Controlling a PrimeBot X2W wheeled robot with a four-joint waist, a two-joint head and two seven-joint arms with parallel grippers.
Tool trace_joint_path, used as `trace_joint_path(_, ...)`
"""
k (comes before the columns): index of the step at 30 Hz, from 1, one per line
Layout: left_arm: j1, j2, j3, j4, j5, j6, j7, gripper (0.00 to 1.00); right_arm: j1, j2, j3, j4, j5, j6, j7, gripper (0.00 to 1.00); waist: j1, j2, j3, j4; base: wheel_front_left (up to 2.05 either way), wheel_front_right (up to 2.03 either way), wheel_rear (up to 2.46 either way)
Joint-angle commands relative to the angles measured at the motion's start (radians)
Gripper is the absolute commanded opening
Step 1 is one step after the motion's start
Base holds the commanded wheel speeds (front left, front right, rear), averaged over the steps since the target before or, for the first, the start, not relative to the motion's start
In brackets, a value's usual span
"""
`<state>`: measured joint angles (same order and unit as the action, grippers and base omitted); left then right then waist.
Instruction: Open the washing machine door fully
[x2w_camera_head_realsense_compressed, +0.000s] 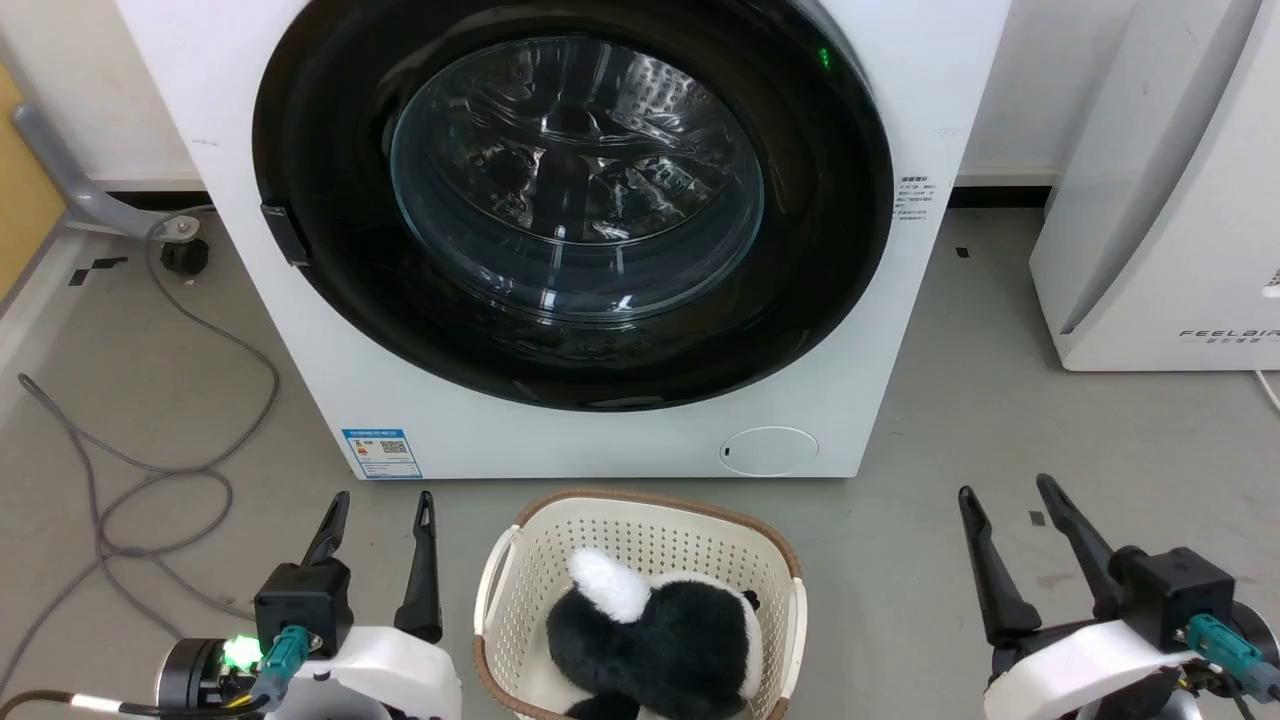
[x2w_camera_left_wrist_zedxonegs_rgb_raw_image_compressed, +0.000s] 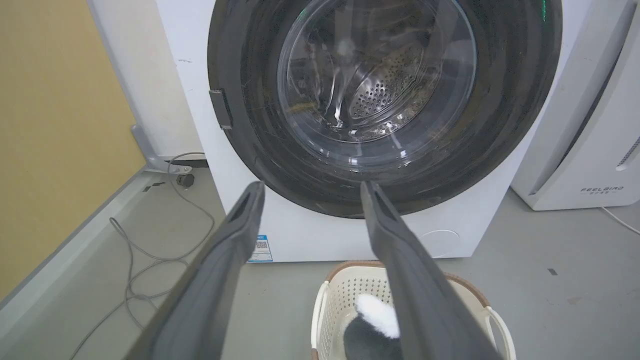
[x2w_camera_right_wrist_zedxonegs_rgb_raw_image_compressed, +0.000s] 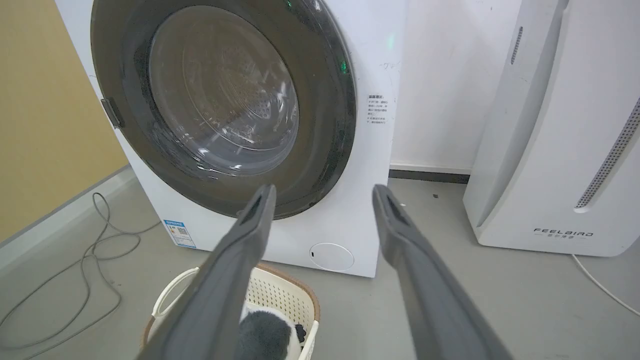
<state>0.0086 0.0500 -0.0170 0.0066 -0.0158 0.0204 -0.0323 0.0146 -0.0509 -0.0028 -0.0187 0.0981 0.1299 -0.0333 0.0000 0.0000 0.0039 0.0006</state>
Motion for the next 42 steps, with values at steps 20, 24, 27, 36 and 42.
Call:
trace_joint_path(20, -0.007, 0.0, -0.014, -0.004, -0.026, 0.033, -0.051, 1.0, -0.031, 0.0, -0.027, 0.018, 0.397, 0.0, -0.05, 0.0, 0.0, 0.0, 0.017, 0.003, 0.0, 0.0, 0.0)
trace_joint_path(24, -0.014, 0.0, -0.016, -0.006, -0.028, 0.037, -0.059, 1.0, -0.058, 0.0, -0.037, 0.043, 0.52, 0.0, -0.058, 0.0, 0.0, 0.0, 0.03, 0.005, 0.0, 0.0, 0.0)
trace_joint_path(27, -0.021, 0.0, -0.018, -0.007, -0.03, 0.04, -0.066, 1.0, -0.085, 0.0, -0.061, 0.065, 0.59, 0.0, -0.053, 0.0, 0.0, 0.0, 0.042, 0.009, 0.0, 0.0, 0.0)
trace_joint_path(36, -0.052, 0.0, -0.019, -0.018, -0.031, 0.047, -0.084, 1.0, -0.205, -0.015, -0.141, 0.148, 0.77, 0.0, 0.002, 0.0, 0.0, 0.0, 0.098, 0.025, 0.0, 0.0, 0.0)
trace_joint_path(42, -0.083, 0.0, -0.024, -0.025, -0.033, 0.051, -0.097, 1.0, -0.305, -0.046, -0.167, 0.208, 0.853, 0.0, 0.028, 0.0, 0.0, 0.0, 0.145, 0.038, 0.0, 0.0, 0.0)
